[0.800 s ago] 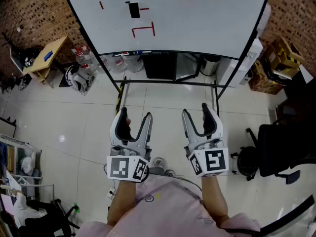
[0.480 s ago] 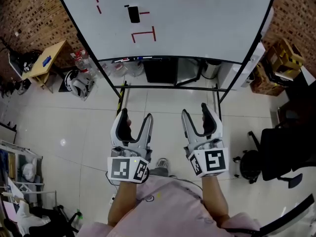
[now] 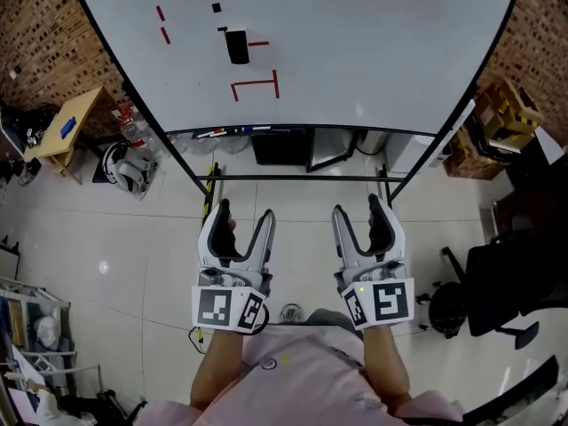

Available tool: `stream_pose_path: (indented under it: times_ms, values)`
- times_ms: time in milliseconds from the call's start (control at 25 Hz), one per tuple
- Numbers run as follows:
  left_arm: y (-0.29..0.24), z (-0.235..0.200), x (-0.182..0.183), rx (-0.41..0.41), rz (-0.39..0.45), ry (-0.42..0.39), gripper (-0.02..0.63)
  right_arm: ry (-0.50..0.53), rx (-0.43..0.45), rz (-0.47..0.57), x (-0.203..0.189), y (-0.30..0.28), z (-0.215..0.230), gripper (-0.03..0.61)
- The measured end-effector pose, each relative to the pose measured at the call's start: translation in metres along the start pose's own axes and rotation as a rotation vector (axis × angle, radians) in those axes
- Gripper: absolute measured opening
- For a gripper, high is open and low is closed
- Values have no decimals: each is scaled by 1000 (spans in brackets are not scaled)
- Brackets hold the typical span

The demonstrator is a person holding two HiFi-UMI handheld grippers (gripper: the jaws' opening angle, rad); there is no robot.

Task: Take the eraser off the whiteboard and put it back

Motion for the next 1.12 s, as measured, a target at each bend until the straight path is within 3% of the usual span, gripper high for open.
stream_pose_path:
  times_ms: [320, 600, 800, 1120]
  values:
    - [-64, -17, -34, 8, 0, 37, 324, 20, -4, -12, -22, -47, 31, 244]
    - [-146, -32, -40, 65, 20, -30, 324, -1, 29, -18, -31, -101, 80, 244]
    - [-198, -68, -44, 81, 28, -106, 324, -21, 22, -35, -40, -120, 91, 244]
    - [-310, -131, -58, 76, -27, -172, 324, -9, 6, -52, -45, -143, 89, 244]
Point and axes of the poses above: the fingertips, and each gripper's own axes: y backward along the fingers, z to its right, x out of its top, the point moved 8 cm from there along y, backward along the fingers, and after that the axes turned 5 degrees about z, right-handed, at the moved point
